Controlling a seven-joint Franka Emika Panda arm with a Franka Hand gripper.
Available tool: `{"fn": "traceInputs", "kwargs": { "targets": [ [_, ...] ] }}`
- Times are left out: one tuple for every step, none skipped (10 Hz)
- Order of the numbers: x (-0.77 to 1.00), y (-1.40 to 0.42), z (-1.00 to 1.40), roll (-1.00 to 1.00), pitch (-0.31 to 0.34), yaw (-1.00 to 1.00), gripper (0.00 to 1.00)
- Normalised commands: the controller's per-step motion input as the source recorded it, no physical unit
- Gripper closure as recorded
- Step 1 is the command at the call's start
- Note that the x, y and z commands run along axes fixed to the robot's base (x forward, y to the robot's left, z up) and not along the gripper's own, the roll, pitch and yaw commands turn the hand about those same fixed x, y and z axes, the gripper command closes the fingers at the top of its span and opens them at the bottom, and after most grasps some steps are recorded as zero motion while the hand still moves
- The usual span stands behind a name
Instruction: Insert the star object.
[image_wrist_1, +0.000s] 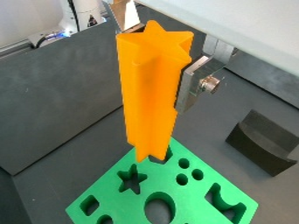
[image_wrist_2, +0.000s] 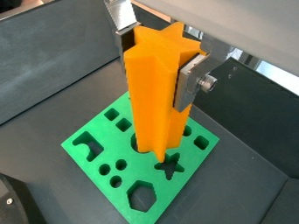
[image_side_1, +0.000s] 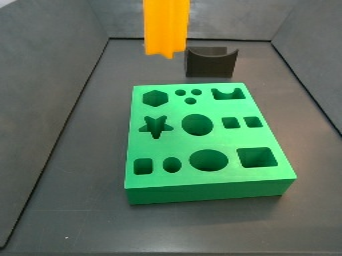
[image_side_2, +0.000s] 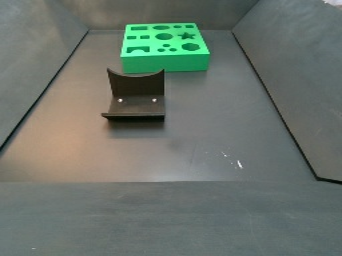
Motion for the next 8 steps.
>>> {"fn": "traceInputs", "kwargs": {
  "targets": [
    [-0.07, 0.00, -0.17, 0.08, 0.000, 0.00, 1.00],
    [0.00, 0.00, -0.37, 0.13, 0.000, 0.00, 1.00],
    [0.00, 0.04, -0.51, 0.12, 0.000, 0.00, 1.00],
    [0.00, 0.00, -0.57, 0.04, -0.054, 0.00, 1.00],
    [0.00, -0.13, -0.63, 0.00, -0.121, 0.00, 1.00],
    [0.05, -0.18, -0.69, 0.05, -0.069, -0.04, 1.00],
    [0.05, -0.19, -0.64, 0.03, -0.093, -0.04, 1.00],
    [0.01, -0.18, -0.58, 0.01, -0.109, -0.04, 1.00]
  ]
}}
